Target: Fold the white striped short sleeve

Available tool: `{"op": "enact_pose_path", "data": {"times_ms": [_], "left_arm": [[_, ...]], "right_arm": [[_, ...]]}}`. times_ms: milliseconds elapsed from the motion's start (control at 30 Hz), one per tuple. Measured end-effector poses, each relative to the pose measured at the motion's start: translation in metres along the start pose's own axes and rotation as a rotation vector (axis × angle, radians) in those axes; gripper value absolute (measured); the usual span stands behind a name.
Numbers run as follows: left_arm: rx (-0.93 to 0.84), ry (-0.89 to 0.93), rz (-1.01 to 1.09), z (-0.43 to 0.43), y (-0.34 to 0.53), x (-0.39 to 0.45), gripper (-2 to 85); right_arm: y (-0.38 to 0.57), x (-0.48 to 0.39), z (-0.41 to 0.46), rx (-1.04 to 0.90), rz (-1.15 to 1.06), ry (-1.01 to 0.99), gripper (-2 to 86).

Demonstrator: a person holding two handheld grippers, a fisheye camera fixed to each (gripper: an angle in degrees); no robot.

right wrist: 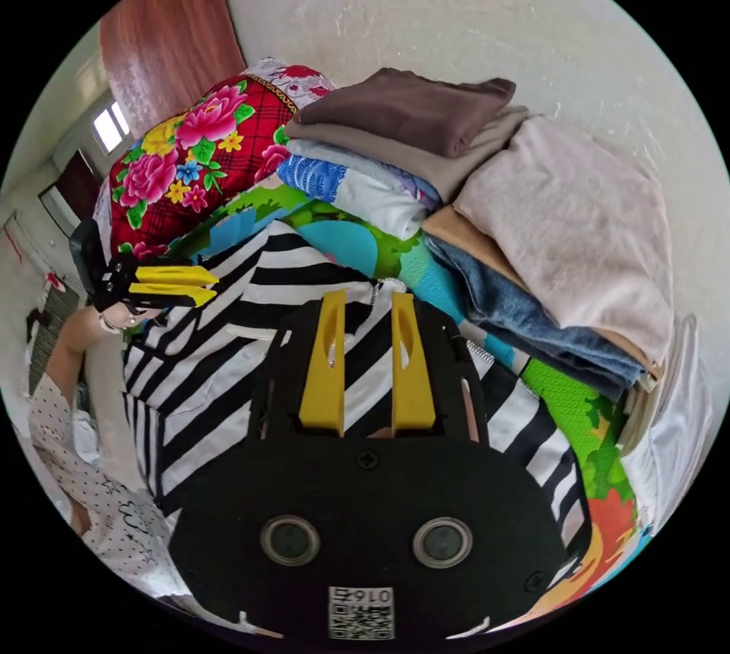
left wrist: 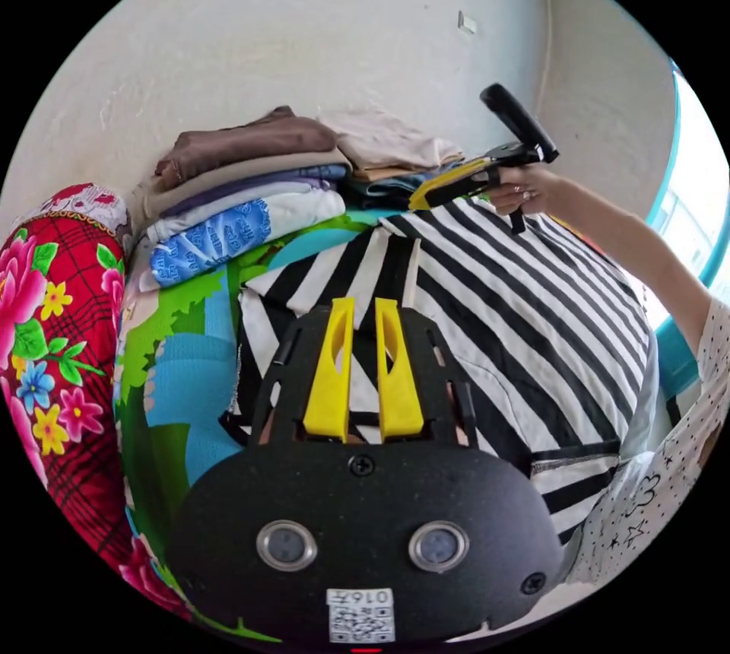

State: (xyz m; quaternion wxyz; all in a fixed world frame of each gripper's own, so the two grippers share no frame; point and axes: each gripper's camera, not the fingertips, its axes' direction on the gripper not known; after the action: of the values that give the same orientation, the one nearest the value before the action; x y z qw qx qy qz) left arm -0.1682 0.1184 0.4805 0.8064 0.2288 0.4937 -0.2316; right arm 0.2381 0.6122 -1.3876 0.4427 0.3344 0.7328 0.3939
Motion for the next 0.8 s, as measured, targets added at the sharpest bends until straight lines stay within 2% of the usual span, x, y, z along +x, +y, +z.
{"op": "enact_pose_path", "data": {"times_ms": [100, 200, 300, 433, 533, 633, 700, 800], "left_arm": [[-0.128, 0.052, 0.019, 0.025, -0.013, -0.004, 7.9], [-0.289, 0.098, 0.033, 0.062, -0.021, -0.001, 6.3], [-0.263, 0.089, -0.026, 0.073, -0.029, -0.009, 1.1], [-0.182, 0.133, -0.039, 0.068, -0.034, -0.009, 0.0], [-0.167, 0.140, -0.030, 0.070, -0.031, -0.002, 0.3], [-0.213, 0.069, -0.061, 0.082, -0.025, -0.004, 1.3], [-0.120, 0.096, -0.129, 0.073, -0.019, -0.018, 1.9], [-0.046, 0.008, -0.176, 0.059, -0.017, -0.041, 2.5]], "right_arm": [[0.003, 0.005, 0.023, -0.082, 0.061, -0.063, 10.0], [0.009, 0.002, 0.052, -0.181, 0.074, -0.084, 9.8], [0.018, -0.004, 0.081, -0.237, 0.096, -0.051, 5.8], [0.029, -0.020, 0.089, -0.198, 0.045, 0.057, 2.4], [0.038, -0.022, 0.073, -0.080, 0.040, 0.075, 2.5], [0.051, -0.022, 0.081, -0.163, 0.037, 0.050, 4.0], [0.062, -0.023, 0.091, -0.260, 0.036, 0.133, 5.6], [0.087, -0.022, 0.062, -0.132, 0.037, 0.150, 6.6]]}}
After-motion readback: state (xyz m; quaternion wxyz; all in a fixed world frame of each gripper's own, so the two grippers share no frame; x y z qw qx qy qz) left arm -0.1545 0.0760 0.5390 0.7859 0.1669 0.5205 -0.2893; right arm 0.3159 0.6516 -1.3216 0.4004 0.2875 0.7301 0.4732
